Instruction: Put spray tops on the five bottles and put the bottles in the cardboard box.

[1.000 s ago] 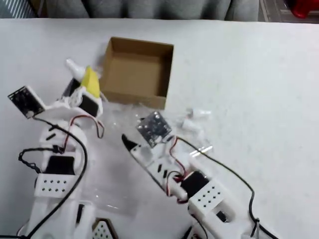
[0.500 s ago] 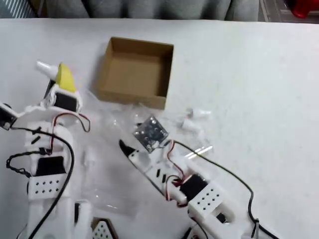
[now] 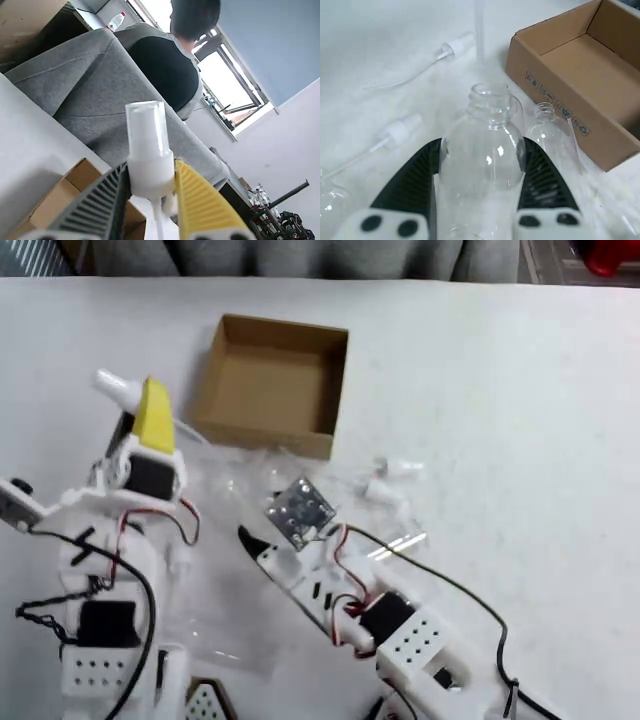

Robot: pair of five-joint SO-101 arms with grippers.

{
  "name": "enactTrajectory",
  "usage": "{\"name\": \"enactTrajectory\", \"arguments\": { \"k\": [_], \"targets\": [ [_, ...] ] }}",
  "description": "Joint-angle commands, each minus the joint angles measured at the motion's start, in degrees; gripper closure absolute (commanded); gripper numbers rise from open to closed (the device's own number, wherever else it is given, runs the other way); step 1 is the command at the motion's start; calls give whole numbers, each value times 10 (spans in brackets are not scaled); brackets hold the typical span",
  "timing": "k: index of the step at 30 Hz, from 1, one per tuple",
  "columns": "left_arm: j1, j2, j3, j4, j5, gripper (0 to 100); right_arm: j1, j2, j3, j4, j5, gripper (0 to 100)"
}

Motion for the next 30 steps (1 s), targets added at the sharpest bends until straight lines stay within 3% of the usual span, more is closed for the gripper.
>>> {"name": "enactTrajectory", "arguments": {
  "k": [1, 8, 16, 25, 30],
  "targets": [
    [22, -50, 8, 0, -38, 976, -2, -14, -6, -11, -1, 982],
    [21, -52, 16, -3, -46, 976, -3, -15, -5, -11, -1, 982],
    [22, -47, 25, -58, -46, 976, -3, -15, -5, -9, -1, 982],
    [18, 124, -30, -96, -42, 976, -16, -15, -5, -8, -1, 982],
    [18, 113, -11, -96, -42, 976, -13, -15, -5, -8, -1, 982]
  ]
}}
